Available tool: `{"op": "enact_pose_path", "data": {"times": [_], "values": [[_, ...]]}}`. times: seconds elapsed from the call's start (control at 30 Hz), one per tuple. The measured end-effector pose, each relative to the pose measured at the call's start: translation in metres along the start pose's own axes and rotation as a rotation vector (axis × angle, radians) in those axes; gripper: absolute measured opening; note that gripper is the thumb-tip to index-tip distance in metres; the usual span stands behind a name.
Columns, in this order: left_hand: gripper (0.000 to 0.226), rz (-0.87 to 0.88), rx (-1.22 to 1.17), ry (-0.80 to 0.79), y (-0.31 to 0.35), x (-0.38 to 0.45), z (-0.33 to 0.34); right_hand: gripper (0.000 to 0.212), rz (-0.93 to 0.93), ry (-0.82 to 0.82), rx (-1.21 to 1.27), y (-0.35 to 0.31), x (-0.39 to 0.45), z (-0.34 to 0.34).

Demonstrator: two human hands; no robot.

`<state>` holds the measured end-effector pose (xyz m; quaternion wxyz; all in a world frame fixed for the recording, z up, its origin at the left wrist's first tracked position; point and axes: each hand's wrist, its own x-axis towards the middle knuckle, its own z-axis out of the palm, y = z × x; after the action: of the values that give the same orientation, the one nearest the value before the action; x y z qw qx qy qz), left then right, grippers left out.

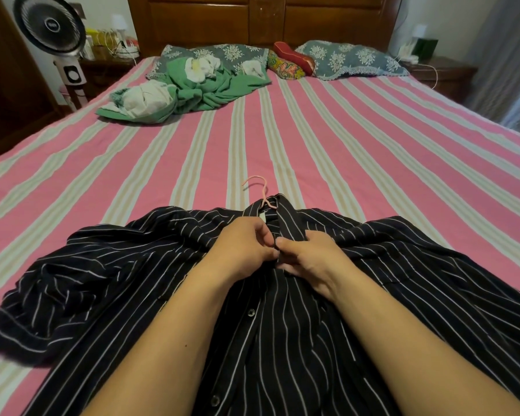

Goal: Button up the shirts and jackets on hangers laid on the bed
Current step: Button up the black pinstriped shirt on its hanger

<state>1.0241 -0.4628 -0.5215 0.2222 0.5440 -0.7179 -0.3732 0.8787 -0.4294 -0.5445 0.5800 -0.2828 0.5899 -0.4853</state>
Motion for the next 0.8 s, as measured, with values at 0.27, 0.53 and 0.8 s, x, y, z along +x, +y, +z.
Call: {"op": "enact_pose_path", "data": {"times": [0.27, 0.53, 0.8], "values": [[0.018, -0.148, -0.246, 0.019, -0.003, 0.002, -0.007, 0.058, 0.097, -0.019, 0.125, -0.008, 0.001, -0.011], [0.013, -0.149, -0.210, 0.051, 0.005, -0.003, -0.006, 0.040, 0.079, -0.034, 0.089, -0.010, -0.002, -0.013], [0.011, -0.116, -0.136, 0.113, 0.009, -0.005, -0.003, 0.041, 0.072, -0.034, 0.098, -0.012, -0.007, -0.012]]}}
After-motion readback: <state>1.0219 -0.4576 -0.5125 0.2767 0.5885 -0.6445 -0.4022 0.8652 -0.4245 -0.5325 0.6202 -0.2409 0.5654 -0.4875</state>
